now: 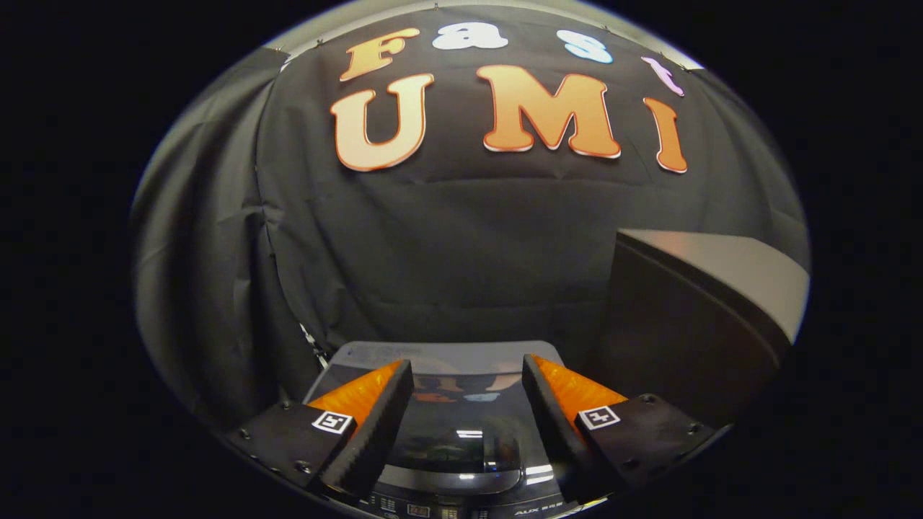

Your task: Put the clothes into the washing machine and then close the washing machine lid.

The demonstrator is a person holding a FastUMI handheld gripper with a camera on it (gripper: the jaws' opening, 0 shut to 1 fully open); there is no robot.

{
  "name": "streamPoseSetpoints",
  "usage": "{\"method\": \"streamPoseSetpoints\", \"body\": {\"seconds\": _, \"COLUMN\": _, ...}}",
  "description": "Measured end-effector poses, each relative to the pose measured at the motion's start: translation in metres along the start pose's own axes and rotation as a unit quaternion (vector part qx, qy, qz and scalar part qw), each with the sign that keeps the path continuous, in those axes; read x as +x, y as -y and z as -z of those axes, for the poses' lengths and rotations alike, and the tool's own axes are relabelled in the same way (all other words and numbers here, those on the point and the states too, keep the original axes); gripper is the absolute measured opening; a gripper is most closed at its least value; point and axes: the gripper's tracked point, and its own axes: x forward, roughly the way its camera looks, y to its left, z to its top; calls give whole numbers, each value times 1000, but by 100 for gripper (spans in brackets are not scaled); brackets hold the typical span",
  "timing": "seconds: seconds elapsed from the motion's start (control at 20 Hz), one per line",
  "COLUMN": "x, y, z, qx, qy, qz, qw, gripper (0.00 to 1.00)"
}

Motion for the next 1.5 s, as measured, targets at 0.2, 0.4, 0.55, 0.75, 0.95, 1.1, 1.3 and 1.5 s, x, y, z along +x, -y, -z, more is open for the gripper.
{"method": "streamPoseSetpoints", "body": {"seconds": 0.2, "x": -41, "y": -3, "z": -68, "qx": -20, "qy": 50, "qz": -7, "qw": 999, "gripper": 98}}
{"method": "streamPoseSetpoints", "body": {"seconds": 0.4, "x": -95, "y": 9, "z": -126, "qx": -18, "qy": 100, "qz": -14, "qw": 995, "gripper": 98}}
{"method": "streamPoseSetpoints", "body": {"seconds": 0.55, "x": -135, "y": 37, "z": -152, "qx": -15, "qy": 119, "qz": -13, "qw": 993, "gripper": 98}}
{"method": "streamPoseSetpoints", "body": {"seconds": 0.75, "x": -191, "y": 87, "z": -182, "qx": -10, "qy": 144, "qz": 0, "qw": 990, "gripper": 98}}
{"method": "streamPoseSetpoints", "body": {"seconds": 0.95, "x": -244, "y": 143, "z": -202, "qx": -11, "qy": 172, "qz": 14, "qw": 985, "gripper": 97}}
{"method": "streamPoseSetpoints", "body": {"seconds": 1.1, "x": -279, "y": 183, "z": -212, "qx": -4, "qy": 189, "qz": 22, "qw": 982, "gripper": 97}}
{"method": "streamPoseSetpoints", "body": {"seconds": 1.3, "x": -322, "y": 241, "z": -214, "qx": -15, "qy": 206, "qz": 47, "qw": 977, "gripper": 97}}
{"method": "streamPoseSetpoints", "body": {"seconds": 1.5, "x": -369, "y": 285, "z": -200, "qx": -31, "qy": 207, "qz": 63, "qw": 976, "gripper": 97}}
